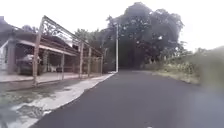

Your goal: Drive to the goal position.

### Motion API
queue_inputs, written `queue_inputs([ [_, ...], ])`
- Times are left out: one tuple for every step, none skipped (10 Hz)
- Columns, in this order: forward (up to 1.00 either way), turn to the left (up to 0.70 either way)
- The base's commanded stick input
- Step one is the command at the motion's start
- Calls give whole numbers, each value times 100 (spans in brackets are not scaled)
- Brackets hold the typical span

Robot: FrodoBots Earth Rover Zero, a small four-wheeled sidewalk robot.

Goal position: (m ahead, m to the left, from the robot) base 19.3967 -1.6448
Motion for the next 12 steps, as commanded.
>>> queue_inputs([
  [50,-50],
  [50,-50],
  [50,-50],
  [50,-50],
  [50,-50],
  [50,-50],
  [50,-50],
  [50,-33],
  [50,-11],
  [50,0],
  [50,0],
  [50,0],
])
